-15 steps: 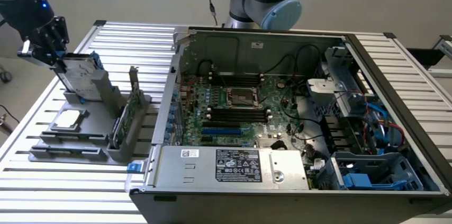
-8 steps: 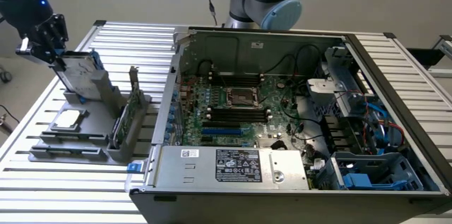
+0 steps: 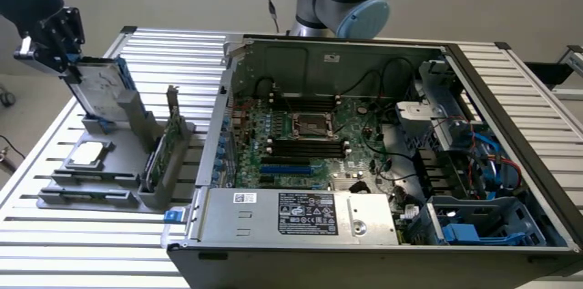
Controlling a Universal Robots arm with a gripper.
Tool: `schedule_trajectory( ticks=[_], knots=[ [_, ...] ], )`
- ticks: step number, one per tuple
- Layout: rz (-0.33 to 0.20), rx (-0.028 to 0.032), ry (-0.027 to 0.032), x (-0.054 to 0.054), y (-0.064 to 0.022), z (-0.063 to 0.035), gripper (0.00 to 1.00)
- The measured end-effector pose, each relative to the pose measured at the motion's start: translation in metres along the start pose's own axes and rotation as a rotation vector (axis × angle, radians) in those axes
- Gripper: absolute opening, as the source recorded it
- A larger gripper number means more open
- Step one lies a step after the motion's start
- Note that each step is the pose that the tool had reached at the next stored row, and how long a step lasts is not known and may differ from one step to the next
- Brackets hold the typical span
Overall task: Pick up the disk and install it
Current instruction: 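Pick up the disk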
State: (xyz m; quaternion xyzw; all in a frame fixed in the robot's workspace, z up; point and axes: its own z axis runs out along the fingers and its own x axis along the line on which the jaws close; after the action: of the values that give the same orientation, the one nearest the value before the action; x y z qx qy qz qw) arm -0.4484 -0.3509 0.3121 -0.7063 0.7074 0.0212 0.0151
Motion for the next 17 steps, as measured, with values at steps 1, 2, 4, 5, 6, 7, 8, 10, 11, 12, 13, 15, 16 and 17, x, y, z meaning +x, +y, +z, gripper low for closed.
schedule_trajectory(
  ticks=[1,2,4,5,6,7,8,10,11,12,13,15,16,17],
  knots=[
    [0.0,-0.0001,0.0001,0.0,-0.0003,-0.0025,0.33],
    [0.0,-0.0001,0.0001,0.0,-0.0007,-0.0048,0.33],
    [0.0,-0.0002,0.0002,0.0,-0.0014,-0.0091,0.33],
    [0.0,-0.0001,0.0001,-0.001,-0.0018,-0.0115,0.33],
    [0.0,-0.0001,0.0001,-0.001,-0.0021,-0.0144,0.33],
    [0.0,-0.0001,0.0001,-0.001,-0.0024,-0.0173,0.33],
    [0.0,-0.0002,0.0001,-0.001,-0.0028,-0.0202,0.33],
    [0.0,-0.0001,0.0001,-0.001,-0.0035,-0.0264,0.33],
    [0.0,0.0,0.0001,-0.002,-0.0039,-0.0299,0.33],
    [0.0,-0.0002,0.0002,-0.002,-0.0043,-0.0338,0.33],
    [0.0,-0.0001,0.0001,-0.002,-0.0047,-0.0377,0.33],
    [0.0,-0.0002,0.0002,-0.002,-0.0052,-0.0452,0.33],
    [0.0,-0.0001,0.0001,-0.002,-0.0055,-0.049,0.33],
    [0.0,0.0,0.0001,-0.003,-0.0057,-0.0529,0.33]
  ],
)
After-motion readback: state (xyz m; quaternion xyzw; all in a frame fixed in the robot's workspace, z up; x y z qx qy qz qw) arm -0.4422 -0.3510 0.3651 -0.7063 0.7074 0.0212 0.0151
